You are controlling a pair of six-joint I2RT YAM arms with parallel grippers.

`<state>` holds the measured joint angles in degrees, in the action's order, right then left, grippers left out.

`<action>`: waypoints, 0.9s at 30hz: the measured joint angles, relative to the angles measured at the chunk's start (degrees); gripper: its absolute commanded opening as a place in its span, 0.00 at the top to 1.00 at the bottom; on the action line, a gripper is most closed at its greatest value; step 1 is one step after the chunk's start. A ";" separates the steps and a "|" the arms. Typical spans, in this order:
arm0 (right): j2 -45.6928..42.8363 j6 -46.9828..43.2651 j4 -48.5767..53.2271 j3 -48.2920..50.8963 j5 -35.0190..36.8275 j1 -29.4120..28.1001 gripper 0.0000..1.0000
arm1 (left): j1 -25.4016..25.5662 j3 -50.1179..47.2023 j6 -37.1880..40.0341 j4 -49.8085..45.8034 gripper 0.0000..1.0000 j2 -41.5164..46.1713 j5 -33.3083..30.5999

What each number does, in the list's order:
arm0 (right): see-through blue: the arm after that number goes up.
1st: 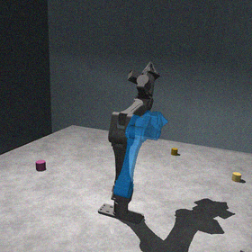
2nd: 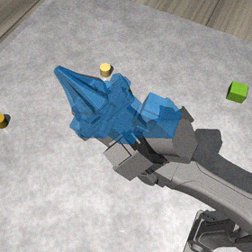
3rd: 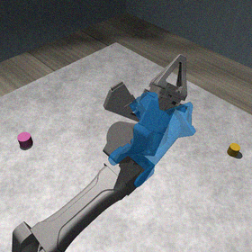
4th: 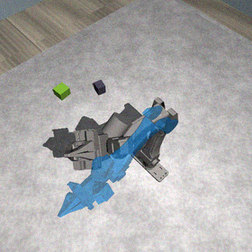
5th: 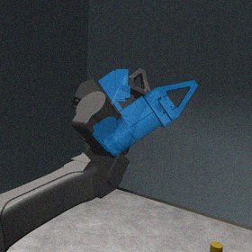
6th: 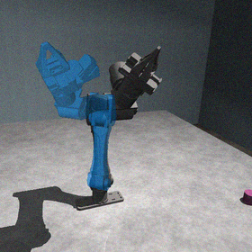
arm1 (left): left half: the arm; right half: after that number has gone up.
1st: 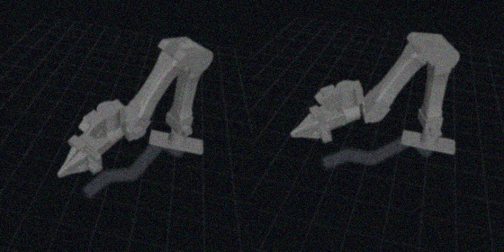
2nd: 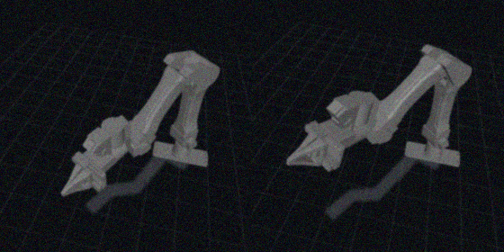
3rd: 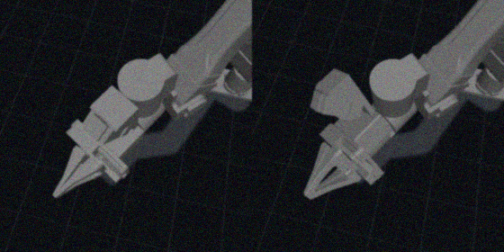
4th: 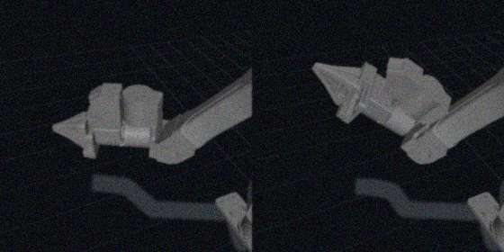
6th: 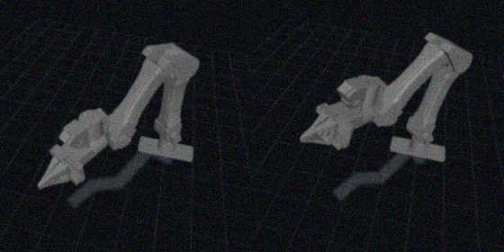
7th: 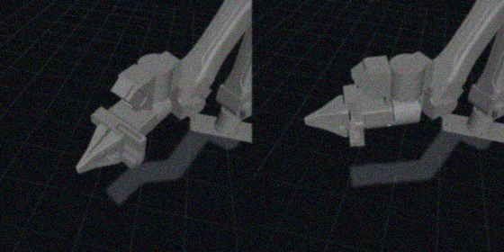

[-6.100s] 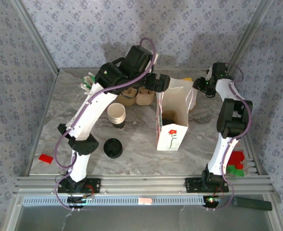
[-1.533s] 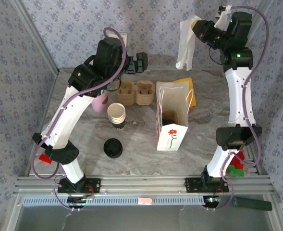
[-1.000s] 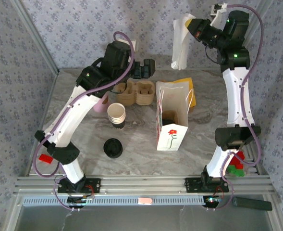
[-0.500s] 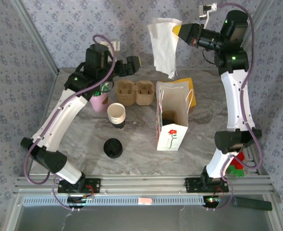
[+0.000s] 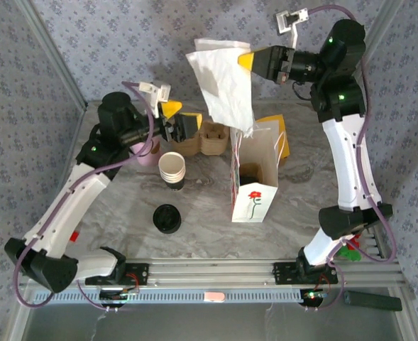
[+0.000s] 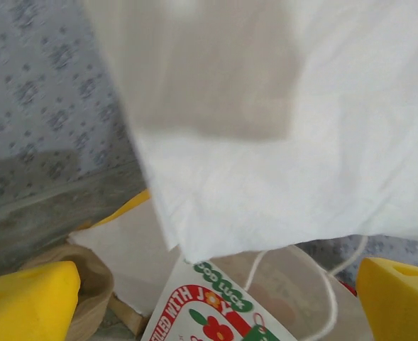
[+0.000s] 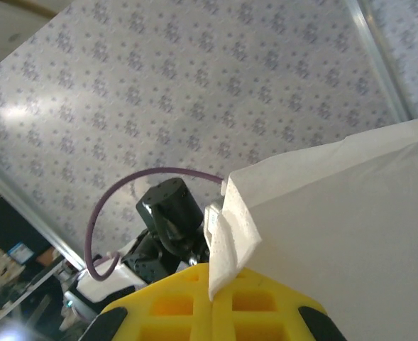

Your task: Pack the takeout coffee

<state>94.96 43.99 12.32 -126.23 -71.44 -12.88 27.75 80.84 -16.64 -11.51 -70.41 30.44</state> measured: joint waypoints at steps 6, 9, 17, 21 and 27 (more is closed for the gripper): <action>-0.81 -1.64 1.18 1.53 -4.09 -1.03 1.00 | -4.13 0.09 3.82 0.50 0.00 1.36 8.09; -1.49 -1.81 1.20 2.75 -5.84 -1.03 1.00 | -6.88 0.09 4.55 0.13 0.00 1.38 11.82; -2.40 -1.31 0.11 4.61 -8.61 -1.75 1.00 | -9.38 0.07 7.41 0.31 0.00 0.92 18.88; -2.43 -0.35 -1.33 4.61 -9.27 -2.36 1.00 | -9.38 -0.09 7.63 2.01 0.00 -0.98 20.52; -2.67 0.83 -2.34 4.61 -9.68 -3.50 1.00 | -9.38 -2.69 7.34 5.79 0.00 -2.03 20.59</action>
<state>92.29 44.82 9.98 -121.62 -81.12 -16.38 18.37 78.15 -9.30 -5.72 -72.44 51.03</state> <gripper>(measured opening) 0.052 0.997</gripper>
